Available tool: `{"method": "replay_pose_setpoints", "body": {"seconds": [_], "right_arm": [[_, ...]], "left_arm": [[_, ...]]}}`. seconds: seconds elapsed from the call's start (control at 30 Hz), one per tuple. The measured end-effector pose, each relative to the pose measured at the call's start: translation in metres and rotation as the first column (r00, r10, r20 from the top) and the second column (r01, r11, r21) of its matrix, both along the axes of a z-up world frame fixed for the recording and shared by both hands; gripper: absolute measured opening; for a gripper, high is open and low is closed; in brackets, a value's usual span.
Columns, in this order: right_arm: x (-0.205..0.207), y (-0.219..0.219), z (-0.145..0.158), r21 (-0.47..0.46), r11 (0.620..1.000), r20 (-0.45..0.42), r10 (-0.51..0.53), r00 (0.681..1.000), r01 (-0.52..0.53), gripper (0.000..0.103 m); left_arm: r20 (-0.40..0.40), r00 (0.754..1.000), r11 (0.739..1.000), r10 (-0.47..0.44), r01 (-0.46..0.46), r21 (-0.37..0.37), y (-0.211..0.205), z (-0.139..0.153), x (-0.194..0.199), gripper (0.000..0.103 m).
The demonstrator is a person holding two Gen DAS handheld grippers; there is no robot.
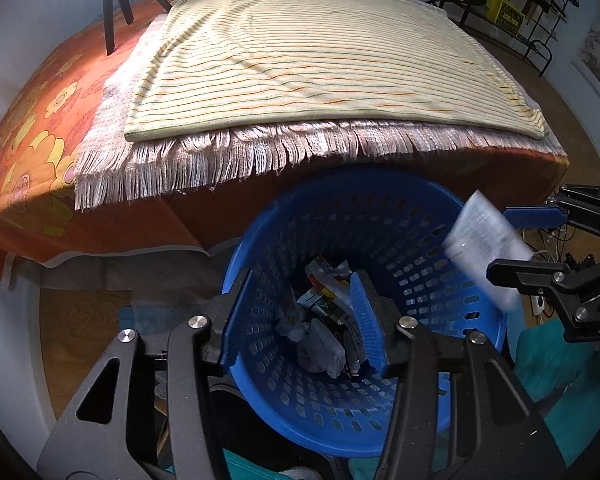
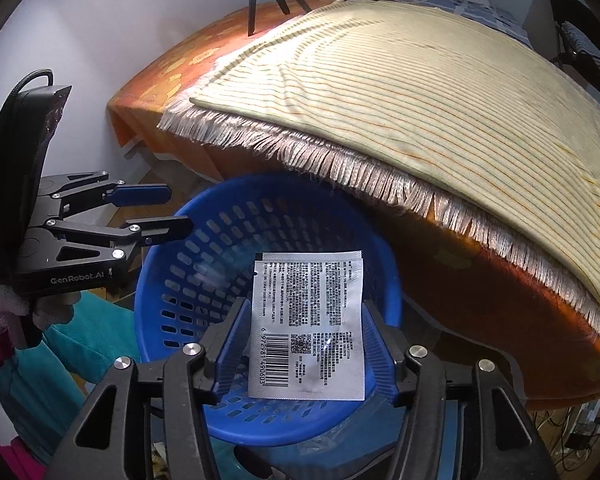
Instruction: Collect trash
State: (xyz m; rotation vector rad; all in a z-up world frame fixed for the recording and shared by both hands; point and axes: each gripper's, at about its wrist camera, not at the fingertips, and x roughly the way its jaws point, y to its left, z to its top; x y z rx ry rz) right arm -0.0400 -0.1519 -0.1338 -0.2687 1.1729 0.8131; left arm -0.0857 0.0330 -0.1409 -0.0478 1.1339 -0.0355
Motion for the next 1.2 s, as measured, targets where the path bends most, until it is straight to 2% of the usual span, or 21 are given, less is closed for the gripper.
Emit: {"method": "replay_pose_setpoints", "body": {"seconds": [0.13,0.27,0.5,0.57,0.8,0.97,1.2], "right_arm": [[0.0,0.001,0.0,0.001,1.0,0.003,-0.002,1.0,0.002,0.065],[0.0,-0.001,0.001,-0.002,1.0,0.012,-0.012,1.0,0.012,0.074],[0.003,-0.003,0.001,-0.002,0.999,0.018,-0.033,0.999,0.033,0.085],[0.004,-0.003,0.002,-0.003,0.999,0.026,-0.039,0.999,0.039,0.086],[0.004,-0.005,0.003,-0.01,0.998,0.034,-0.059,0.998,0.059,0.091],[0.006,-0.007,0.004,-0.009,0.997,0.042,-0.075,0.996,0.075,0.091],[0.011,-0.012,0.016,0.021,0.993,0.059,-0.115,0.992,0.113,0.091]], "left_arm": [[0.001,1.0,1.0,0.002,-0.002,0.004,0.001,0.0,0.001,0.056],[0.003,1.0,1.0,0.007,-0.007,0.01,0.001,0.0,0.002,0.065],[0.003,1.0,1.0,0.013,-0.013,0.012,0.002,0.001,0.003,0.067],[0.007,1.0,1.0,0.014,-0.014,0.015,0.001,0.001,0.003,0.07],[0.012,1.0,1.0,0.018,-0.018,0.013,0.0,0.004,0.005,0.071],[0.02,1.0,1.0,0.022,-0.023,0.013,-0.001,0.007,0.006,0.077],[0.041,0.999,1.0,0.026,-0.026,0.01,-0.004,0.016,0.01,0.077]]}}
